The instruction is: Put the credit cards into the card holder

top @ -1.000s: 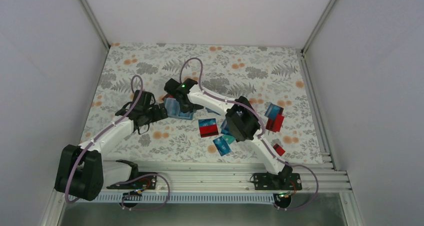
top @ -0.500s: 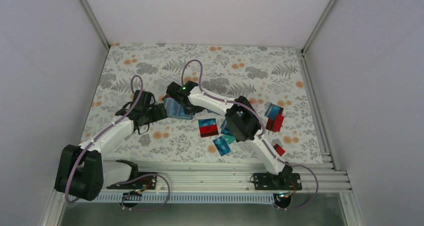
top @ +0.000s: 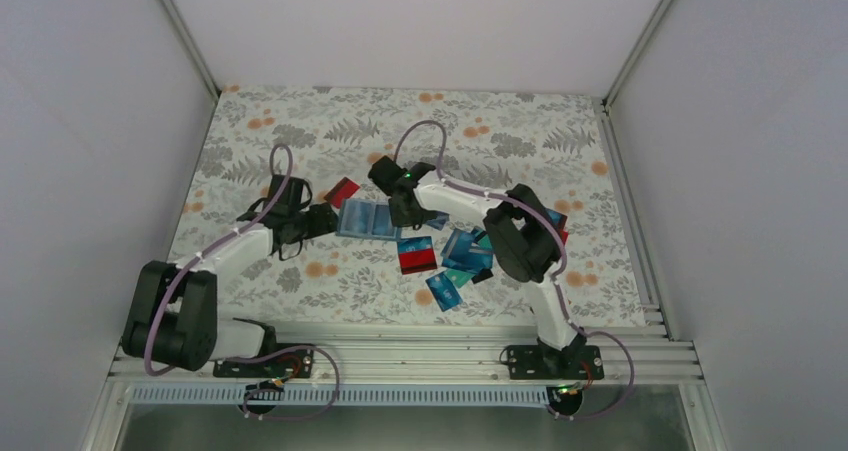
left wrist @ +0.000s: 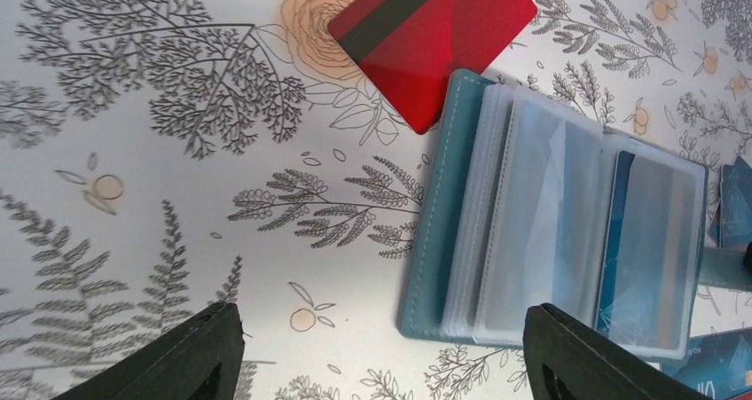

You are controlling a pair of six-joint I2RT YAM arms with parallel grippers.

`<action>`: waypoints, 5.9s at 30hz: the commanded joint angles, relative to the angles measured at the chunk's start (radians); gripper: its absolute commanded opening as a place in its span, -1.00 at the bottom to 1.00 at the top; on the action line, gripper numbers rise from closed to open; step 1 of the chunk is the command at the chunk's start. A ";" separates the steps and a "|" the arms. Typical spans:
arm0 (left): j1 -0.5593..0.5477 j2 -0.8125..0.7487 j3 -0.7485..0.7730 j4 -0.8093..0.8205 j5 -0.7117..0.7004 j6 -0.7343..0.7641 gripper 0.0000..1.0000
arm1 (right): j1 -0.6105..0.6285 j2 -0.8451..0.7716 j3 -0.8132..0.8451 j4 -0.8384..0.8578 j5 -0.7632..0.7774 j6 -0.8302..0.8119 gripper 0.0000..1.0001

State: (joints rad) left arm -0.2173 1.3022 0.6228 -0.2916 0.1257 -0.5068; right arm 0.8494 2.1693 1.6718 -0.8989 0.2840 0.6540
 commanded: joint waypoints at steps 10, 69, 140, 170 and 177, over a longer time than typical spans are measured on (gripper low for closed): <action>0.046 0.164 0.019 0.215 0.279 0.081 0.52 | -0.099 -0.085 -0.178 0.282 -0.217 -0.125 -0.92; -0.091 0.287 0.112 0.447 0.537 -0.068 0.47 | -0.137 -0.043 -0.196 0.359 -0.350 -0.158 -0.92; -0.206 0.379 0.068 0.296 0.216 -0.048 -0.95 | -0.131 0.043 -0.071 0.416 -0.754 -0.099 -0.32; -0.202 0.297 0.012 0.377 0.228 -0.154 -0.93 | -0.178 -0.042 -0.170 0.542 -0.791 -0.077 -0.78; -0.204 0.328 0.032 0.359 0.227 -0.133 -0.93 | -0.220 -0.217 -0.279 0.512 -0.724 -0.147 -0.56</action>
State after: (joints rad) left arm -0.4175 1.5978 0.6369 0.0887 0.3710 -0.6651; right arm 0.6540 2.0911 1.4609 -0.3607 -0.4862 0.5629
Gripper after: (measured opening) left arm 0.034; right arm 0.195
